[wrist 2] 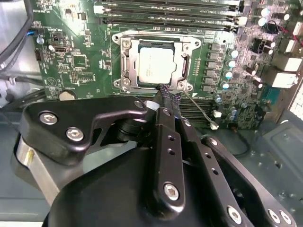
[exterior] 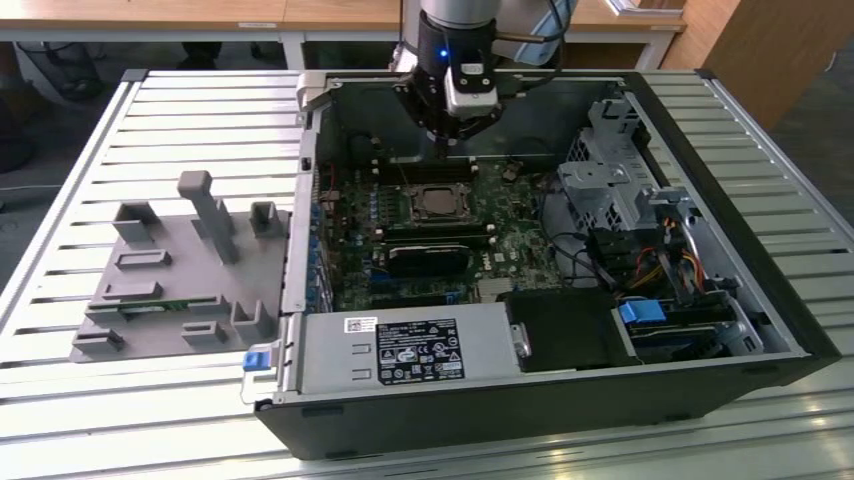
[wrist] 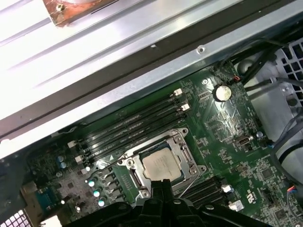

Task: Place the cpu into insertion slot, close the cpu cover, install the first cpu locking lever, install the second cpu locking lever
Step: 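Install the first cpu locking lever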

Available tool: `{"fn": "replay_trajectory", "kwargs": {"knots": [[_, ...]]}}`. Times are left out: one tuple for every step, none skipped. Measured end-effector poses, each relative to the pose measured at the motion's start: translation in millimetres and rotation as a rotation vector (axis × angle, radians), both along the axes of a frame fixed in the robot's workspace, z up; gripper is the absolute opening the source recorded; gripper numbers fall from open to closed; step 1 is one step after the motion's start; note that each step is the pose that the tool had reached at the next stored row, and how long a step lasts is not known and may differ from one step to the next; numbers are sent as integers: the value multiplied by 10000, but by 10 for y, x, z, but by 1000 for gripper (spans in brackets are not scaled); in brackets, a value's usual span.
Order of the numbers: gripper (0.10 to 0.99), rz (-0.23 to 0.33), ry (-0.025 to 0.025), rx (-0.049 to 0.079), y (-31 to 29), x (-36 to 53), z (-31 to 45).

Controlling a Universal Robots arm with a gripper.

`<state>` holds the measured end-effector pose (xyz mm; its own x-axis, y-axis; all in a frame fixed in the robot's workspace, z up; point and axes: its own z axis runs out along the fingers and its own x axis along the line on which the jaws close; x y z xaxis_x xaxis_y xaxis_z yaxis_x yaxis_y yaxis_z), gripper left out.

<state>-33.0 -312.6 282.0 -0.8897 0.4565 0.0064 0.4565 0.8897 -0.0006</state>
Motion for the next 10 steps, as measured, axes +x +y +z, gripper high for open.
{"fn": "replay_trajectory", "kwargs": {"knots": [[118, 86, -2, 0, 0, -1, -1], [118, 172, -5, 1, 0, -1, -2], [118, 258, -6, 2, 1, -1, -3], [118, 359, -7, 1, 1, -1, -4], [118, 452, -9, 1, 1, -1, -4], [118, 539, -13, -1, 1, -1, -5], [118, 620, -15, 0, 1, -1, -5], [118, 709, -15, 0, 1, -1, -5], [118, 804, -16, 1, 1, -1, -5], [118, 887, -16, 1, 1, -1, -5]]}}
